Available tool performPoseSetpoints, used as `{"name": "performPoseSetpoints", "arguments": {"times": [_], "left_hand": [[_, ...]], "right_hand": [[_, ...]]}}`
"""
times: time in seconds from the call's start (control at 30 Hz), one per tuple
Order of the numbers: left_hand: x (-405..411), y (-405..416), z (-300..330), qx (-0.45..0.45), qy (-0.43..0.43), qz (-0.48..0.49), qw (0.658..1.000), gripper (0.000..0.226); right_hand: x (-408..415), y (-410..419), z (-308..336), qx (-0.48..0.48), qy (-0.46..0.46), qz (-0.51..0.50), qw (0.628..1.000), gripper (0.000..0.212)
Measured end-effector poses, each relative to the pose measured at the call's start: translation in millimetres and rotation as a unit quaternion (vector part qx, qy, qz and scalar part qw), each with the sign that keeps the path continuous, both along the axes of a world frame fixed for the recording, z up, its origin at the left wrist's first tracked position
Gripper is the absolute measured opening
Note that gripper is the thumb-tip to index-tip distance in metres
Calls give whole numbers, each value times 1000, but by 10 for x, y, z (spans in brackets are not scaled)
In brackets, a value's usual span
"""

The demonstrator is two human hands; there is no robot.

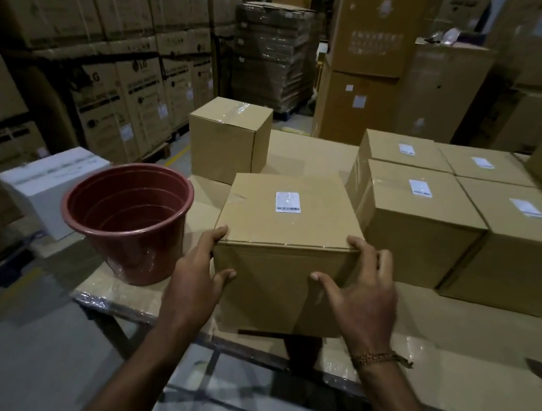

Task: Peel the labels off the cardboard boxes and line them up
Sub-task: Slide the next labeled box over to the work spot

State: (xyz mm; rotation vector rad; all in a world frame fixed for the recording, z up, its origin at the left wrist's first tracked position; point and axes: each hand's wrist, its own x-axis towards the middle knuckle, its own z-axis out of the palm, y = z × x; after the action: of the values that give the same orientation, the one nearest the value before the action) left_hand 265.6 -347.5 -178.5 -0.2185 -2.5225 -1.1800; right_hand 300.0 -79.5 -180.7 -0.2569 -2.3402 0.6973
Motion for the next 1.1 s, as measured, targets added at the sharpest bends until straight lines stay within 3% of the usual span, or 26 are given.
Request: {"name": "performPoseSetpoints", "arguments": {"times": [0.3, 0.43, 0.53, 0.63, 0.7, 0.8, 0.93, 1.1], "left_hand": [[-133, 4, -264, -28, -32, -8, 999, 80], [-179, -76, -264, -25, -35, -27, 999, 73], [-223, -92, -203, -29, 3, -33, 999, 55], [-370, -15, -69, -24, 45, 4, 999, 27], [-516, 58, 55, -16, 57, 16, 998, 20], [-812, 168, 223, -30, 72, -12, 997, 17], [-1270, 344, 287, -78, -7, -41, 996, 29], [-1490, 505, 210, -126, -78, -65, 987, 39]], "right_hand": [[17, 74, -430, -26, -13, 23, 999, 66], [-35, 113, -450, 15, 14, 15, 1000, 54], [-157, 151, -361, 52, 41, -38, 997, 47], [-359, 99, -165, 3, 90, -58, 994, 35], [-525, 39, -2, -45, 103, -36, 993, 19], [-834, -20, 196, -90, 41, 39, 994, 5], [-1269, -94, 283, 6, -106, 106, 989, 20], [-1623, -198, 311, 36, -158, 95, 982, 31]]}}
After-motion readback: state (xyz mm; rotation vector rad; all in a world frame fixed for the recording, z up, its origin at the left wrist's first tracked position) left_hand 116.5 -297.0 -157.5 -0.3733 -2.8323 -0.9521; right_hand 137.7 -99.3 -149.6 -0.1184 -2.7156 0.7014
